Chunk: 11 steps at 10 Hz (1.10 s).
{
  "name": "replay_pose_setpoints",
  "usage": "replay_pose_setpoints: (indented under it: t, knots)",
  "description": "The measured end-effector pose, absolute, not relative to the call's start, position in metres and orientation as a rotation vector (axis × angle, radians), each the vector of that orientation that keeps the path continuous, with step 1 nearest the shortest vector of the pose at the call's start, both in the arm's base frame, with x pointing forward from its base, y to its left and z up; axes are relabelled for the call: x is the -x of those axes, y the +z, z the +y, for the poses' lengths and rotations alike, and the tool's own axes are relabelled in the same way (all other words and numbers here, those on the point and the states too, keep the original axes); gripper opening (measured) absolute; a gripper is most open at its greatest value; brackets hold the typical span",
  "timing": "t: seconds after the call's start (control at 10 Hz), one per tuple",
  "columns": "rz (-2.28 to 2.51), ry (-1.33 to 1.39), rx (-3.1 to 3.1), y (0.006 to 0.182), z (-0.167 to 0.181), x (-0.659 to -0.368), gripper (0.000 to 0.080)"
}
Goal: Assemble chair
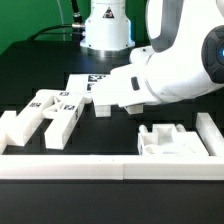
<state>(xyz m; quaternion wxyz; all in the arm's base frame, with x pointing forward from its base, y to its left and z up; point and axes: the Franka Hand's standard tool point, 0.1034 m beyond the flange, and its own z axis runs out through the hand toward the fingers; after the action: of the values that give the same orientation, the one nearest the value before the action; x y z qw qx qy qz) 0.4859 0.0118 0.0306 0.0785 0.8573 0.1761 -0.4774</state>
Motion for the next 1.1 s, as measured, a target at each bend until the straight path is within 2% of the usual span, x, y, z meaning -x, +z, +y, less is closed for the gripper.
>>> replay_pose_setpoints:
  t: [0.2,0.7,1.1]
  knots:
    - [0.497,-1.437,-2.531,0.025,0.009,-0.481,0.0649]
    - [0.457,-1.434,-2.504,0.023,0.018,-0.477,0.0649]
    - [0.476,-1.477,-2.5,0.037,0.014,-0.482,0.0649]
